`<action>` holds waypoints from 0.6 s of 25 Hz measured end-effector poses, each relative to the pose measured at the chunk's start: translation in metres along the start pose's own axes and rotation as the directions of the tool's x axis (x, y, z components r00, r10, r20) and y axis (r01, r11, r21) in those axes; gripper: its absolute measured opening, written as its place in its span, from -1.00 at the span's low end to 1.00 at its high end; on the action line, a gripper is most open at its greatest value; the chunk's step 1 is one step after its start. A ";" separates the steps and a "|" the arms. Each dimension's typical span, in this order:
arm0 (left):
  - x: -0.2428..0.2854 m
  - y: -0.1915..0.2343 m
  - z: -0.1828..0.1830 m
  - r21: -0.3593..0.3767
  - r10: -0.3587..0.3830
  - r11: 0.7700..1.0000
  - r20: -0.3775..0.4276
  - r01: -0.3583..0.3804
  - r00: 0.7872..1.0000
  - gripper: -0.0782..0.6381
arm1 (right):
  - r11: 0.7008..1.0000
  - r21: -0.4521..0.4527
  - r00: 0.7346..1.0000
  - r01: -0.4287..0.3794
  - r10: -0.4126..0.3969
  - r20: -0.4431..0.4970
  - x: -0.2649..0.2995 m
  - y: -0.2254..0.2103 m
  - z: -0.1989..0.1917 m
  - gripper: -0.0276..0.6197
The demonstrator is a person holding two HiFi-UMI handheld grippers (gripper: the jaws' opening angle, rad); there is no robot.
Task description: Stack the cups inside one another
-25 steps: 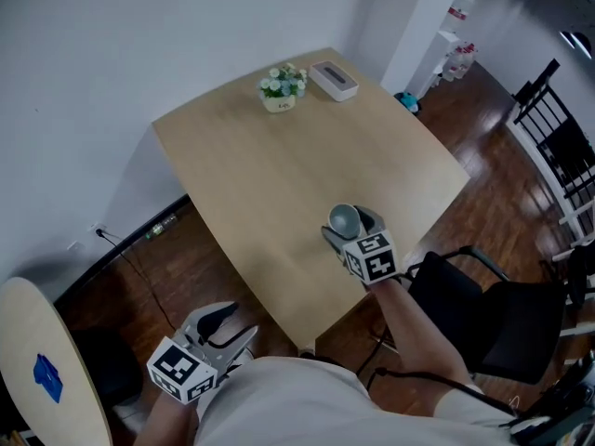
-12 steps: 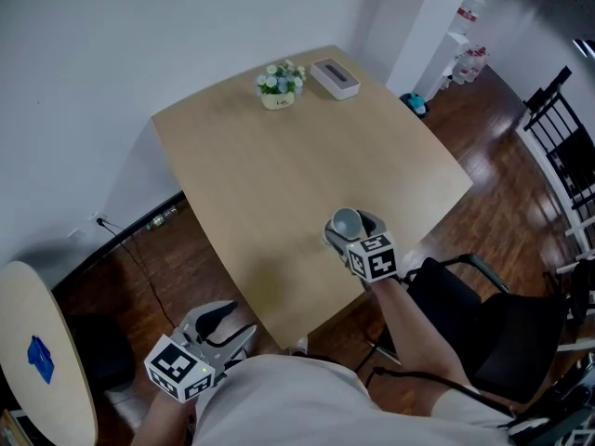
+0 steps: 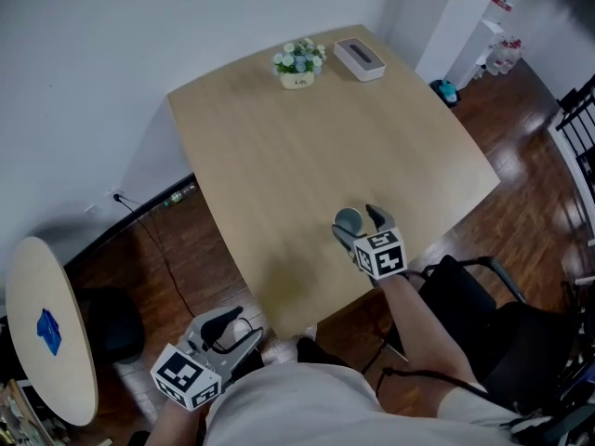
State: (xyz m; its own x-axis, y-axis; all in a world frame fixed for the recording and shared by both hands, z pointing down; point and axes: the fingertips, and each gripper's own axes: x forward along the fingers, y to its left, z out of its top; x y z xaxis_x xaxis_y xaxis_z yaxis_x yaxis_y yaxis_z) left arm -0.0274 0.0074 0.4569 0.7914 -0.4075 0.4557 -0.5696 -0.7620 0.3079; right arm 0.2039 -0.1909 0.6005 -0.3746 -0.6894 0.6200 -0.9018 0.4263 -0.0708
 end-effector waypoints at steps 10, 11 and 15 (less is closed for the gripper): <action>-0.011 -0.012 -0.018 0.044 -0.053 0.998 -0.023 0.054 0.998 -0.18 | 0.999 0.033 0.998 0.006 -0.009 0.068 -0.059 0.045 0.002 0.36; -0.015 -0.013 -0.017 0.059 -0.064 0.996 -0.018 0.065 0.998 -0.18 | 0.999 0.035 0.997 0.014 -0.017 0.076 -0.069 0.053 0.003 0.36; -0.041 -0.010 -0.023 0.096 -0.115 0.989 0.005 0.114 0.993 -0.18 | 0.999 0.026 0.996 0.042 -0.044 0.083 -0.102 0.095 -0.003 0.36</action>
State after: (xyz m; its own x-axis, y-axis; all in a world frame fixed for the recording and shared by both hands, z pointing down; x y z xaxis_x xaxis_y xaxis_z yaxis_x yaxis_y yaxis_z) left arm -0.0598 0.0432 0.4545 0.8529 -0.3194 0.4130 -0.4516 -0.8483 0.2764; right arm 0.1571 -0.0783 0.5333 -0.3510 -0.7538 0.5555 -0.9221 0.3814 -0.0652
